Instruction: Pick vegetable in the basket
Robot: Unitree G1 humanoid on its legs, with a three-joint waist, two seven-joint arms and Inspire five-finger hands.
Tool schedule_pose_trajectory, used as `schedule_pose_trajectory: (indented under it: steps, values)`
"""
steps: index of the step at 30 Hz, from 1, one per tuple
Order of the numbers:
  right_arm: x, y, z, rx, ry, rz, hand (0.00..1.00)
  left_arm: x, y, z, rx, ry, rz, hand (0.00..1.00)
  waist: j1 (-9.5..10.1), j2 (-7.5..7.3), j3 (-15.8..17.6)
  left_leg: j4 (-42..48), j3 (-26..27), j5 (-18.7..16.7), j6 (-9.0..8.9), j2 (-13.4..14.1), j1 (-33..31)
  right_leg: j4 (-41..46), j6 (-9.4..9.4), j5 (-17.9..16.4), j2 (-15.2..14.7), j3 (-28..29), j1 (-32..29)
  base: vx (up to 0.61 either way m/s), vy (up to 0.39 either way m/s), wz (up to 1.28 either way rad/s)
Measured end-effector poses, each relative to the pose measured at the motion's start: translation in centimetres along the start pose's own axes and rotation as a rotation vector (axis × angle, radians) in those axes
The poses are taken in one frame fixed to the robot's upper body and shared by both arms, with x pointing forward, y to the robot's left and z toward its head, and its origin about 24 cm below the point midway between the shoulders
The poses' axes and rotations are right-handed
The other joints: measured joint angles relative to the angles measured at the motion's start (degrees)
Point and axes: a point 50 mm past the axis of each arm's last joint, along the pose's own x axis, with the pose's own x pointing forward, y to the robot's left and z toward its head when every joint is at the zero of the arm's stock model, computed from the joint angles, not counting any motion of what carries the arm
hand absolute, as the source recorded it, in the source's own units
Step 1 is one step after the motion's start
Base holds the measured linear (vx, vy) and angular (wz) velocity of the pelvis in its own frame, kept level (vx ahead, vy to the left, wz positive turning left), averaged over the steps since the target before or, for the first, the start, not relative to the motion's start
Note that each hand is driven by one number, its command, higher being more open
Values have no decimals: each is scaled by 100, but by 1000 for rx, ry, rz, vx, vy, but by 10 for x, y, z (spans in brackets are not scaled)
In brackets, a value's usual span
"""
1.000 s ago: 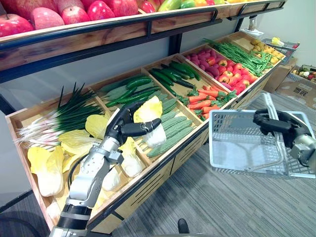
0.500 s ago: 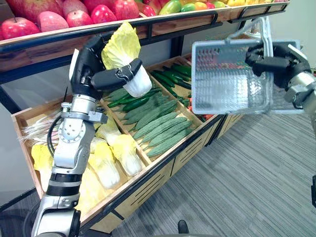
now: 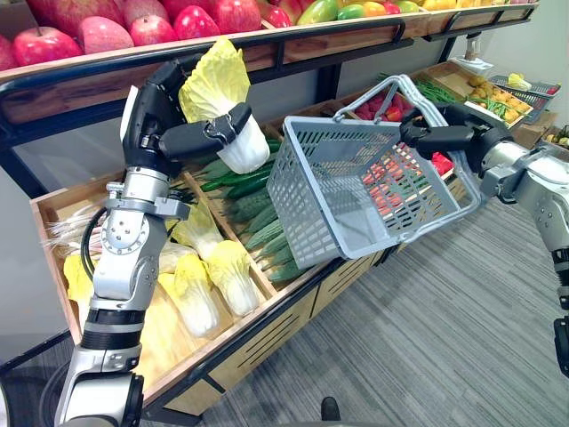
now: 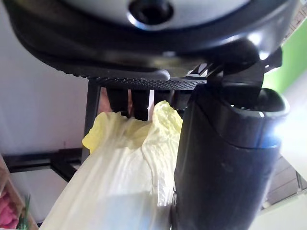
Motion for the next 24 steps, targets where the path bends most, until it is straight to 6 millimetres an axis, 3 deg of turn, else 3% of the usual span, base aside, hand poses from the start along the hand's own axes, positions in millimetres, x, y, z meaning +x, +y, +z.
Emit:
schedule_pose_trajectory:
  steps: [10, 16, 24]
  values:
    - [9, 13, 1, 34, -16, 58, 0, 3, -6, 1, -3, -7, -47, 0, 49, 10, -4, 116, -50, 10, -3, -5, -98, -14, -61, -20, -29, -92, -12, -44, 18, 3]
    - [12, 18, -7, 35, 40, 72, 0, 3, -31, 9, 21, -52, -179, 0, 53, 117, -59, 90, -51, 12, -8, 5, -114, 12, -53, -2, -18, -119, -35, 28, 31, 1]
    - [12, 27, -14, 28, 62, 125, 0, -3, -73, 35, 302, -267, -348, 0, 47, 218, -94, 106, -47, 13, -6, -6, -120, 11, -43, 4, -31, -125, -28, -6, 29, 0]
